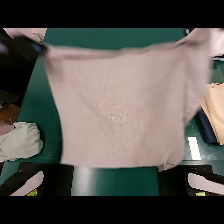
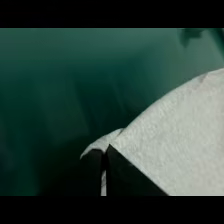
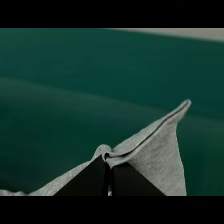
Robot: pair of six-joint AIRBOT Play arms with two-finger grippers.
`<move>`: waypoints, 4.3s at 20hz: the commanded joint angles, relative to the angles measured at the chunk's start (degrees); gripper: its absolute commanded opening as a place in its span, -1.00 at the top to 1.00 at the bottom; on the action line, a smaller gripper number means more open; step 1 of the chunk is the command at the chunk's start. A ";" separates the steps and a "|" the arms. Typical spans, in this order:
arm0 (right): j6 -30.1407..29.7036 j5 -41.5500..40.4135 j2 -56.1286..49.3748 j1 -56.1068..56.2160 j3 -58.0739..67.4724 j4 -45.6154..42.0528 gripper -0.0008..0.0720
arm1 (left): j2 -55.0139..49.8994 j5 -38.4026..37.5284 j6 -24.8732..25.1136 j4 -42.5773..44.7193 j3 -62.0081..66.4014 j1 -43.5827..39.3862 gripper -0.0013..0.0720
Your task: Fold the shirts.
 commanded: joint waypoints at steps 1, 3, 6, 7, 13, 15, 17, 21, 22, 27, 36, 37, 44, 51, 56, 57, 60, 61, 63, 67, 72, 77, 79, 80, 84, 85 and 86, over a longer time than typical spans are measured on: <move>0.87 -3.41 -11.96 2.86 -3.37 -2.05 0.95 | -11.32 5.51 5.22 1.22 -10.23 -0.04 0.91; 2.69 -6.78 -16.22 2.84 -3.34 -2.03 0.95 | -18.10 9.25 7.32 -0.20 -10.16 -0.04 0.91; 2.86 -11.08 -19.56 2.86 -3.34 -1.68 0.95 | -23.96 14.58 10.56 -5.29 -10.16 -0.04 0.91; 3.02 -12.57 -19.96 2.86 -3.34 -1.60 0.94 | -24.76 16.48 10.78 -6.38 -10.16 -0.04 0.90; 4.79 -8.44 -19.89 0.61 3.10 -1.66 -0.22 | -24.81 11.47 10.36 -6.23 -5.05 3.78 -0.50; 4.72 2.89 -19.89 -1.53 6.80 -1.64 -0.21 | -24.72 1.31 10.36 -5.86 -1.64 7.23 -0.50; 4.11 13.46 -18.78 -3.17 6.80 -1.64 -0.20 | -23.78 -8.39 10.45 -3.15 -1.18 10.38 -0.50; 4.11 19.39 -10.67 -5.77 -6.34 -1.62 -0.19 | -19.45 -18.18 12.09 9.53 -9.40 11.87 0.30; 4.09 18.73 -7.80 -5.73 -10.82 -1.64 -0.19 | -17.59 -16.70 12.11 9.33 -13.86 11.87 0.30; 3.48 15.89 4.76 -5.73 -27.56 -1.62 -0.19 | -12.92 -7.76 12.26 8.68 -32.65 11.87 0.29; 3.48 11.87 20.20 -5.75 -39.01 -1.68 -0.19 | -13.03 0.79 12.94 2.73 -40.46 11.45 -0.25; 3.50 11.80 21.00 -5.75 -39.04 -1.66 -0.19 | -13.25 1.05 13.07 2.25 -40.46 10.40 -0.24; 3.50 12.66 22.56 -6.40 -38.95 -1.81 -0.19 | -14.93 4.50 10.91 -0.02 -40.19 3.19 -0.13; 3.45 17.22 22.40 -22.71 -47.36 -1.77 -0.19 | -14.80 -2.99 10.34 0.26 -27.45 3.19 0.91; -1.22 12.74 16.55 -33.24 -61.22 0.11 -0.19 | -14.80 -5.07 10.16 0.13 -18.40 3.19 0.91; -3.04 11.45 14.34 -33.27 -62.66 2.75 -0.19 | -14.80 -5.05 10.16 0.13 -18.08 3.19 0.91; -3.93 6.49 8.26 -33.22 -64.48 9.42 -0.19 | -14.82 -5.11 10.14 0.17 -18.12 3.19 0.91; -5.20 5.95 6.08 -33.22 -64.46 12.20 -0.19 | -14.82 -5.09 10.14 0.15 -18.12 3.19 0.91; -6.86 5.79 2.56 -32.57 -64.46 16.41 -0.19 | -14.82 -5.03 10.16 0.15 -18.12 3.19 0.91; -6.86 5.44 -0.94 -26.36 -64.35 15.82 -0.19 | -14.82 -5.09 10.16 0.17 -18.12 3.19 0.91; -6.88 4.74 -0.85 -21.94 -63.30 15.85 0.94 | -14.67 -7.02 9.27 0.17 -18.12 3.19 0.91; -5.46 4.98 9.31 -21.75 -50.56 16.35 0.95 | -6.32 -2.19 7.28 0.42 -11.82 4.76 0.91; -3.74 2.73 14.56 -21.29 -41.33 16.39 0.95 | -2.12 -1.77 7.26 0.39 -3.87 6.05 0.91; -3.72 1.22 17.14 -20.79 -35.71 16.31 0.95 | -0.46 -1.57 7.26 0.35 0.72 6.29 0.91; -3.76 -8.76 25.27 -19.08 -15.39 15.76 0.95 | 4.07 -0.83 7.23 -1.57 21.99 6.27 0.91; -3.78 -10.95 26.99 -19.08 -11.15 15.74 0.95 | 4.79 -0.50 7.23 -1.81 27.56 6.27 0.91; -3.78 -12.41 28.50 -19.10 -7.67 15.61 0.95 | 4.83 -0.81 6.95 -2.36 33.46 6.27 0.91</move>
